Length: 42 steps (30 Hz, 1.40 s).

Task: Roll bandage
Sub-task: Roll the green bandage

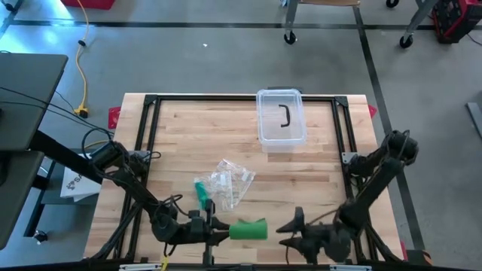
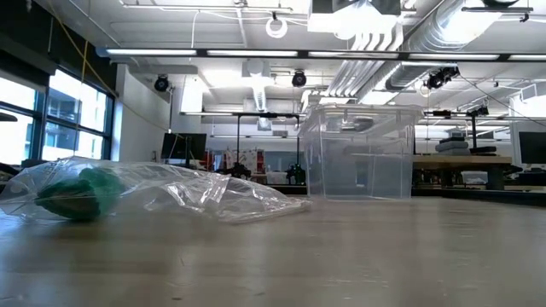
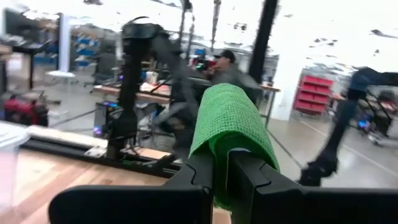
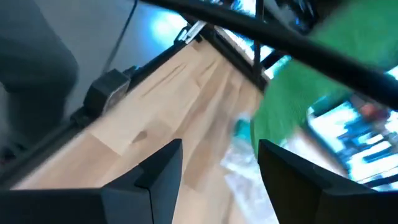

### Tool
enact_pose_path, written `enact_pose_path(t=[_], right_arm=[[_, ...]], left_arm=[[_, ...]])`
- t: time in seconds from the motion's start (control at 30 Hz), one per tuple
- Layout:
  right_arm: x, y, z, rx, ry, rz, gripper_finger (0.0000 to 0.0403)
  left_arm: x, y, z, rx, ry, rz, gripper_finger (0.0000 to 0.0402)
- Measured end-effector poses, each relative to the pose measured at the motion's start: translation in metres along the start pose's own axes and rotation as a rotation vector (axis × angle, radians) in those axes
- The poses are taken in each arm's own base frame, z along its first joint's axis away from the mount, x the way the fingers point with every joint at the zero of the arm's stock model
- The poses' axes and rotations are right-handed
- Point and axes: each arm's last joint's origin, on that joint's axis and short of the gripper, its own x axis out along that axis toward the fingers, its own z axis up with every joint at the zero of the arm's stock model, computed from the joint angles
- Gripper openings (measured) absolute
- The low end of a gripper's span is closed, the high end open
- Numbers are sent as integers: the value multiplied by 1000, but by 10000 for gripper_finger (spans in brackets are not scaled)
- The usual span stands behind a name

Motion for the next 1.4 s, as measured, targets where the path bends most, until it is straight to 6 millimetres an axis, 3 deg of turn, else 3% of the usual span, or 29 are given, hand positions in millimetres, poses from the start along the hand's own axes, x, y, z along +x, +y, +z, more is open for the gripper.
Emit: enact_pose_path(t=[0.3,0.5,0.7,0.9,1.13,1.4], right_arm=[[25,36,28,-627,98,9,199],[42,34,10,-1080,381,-32,199],[52,19,-1,-1109,502,-100,208],[57,10,8,-1087,508,-126,246],[57,6,9,-1379,597,-134,269],[66,-6,6,-1455,665,-139,266]], left_arm=[[12,12,0,-108,-11,54,14],[13,13,0,-128,-12,56,14],[13,13,0,-134,-12,54,14],[13,13,0,-133,-12,54,14],[13,13,0,-131,-9,55,14],[13,13,-1,-126,-6,55,14]])
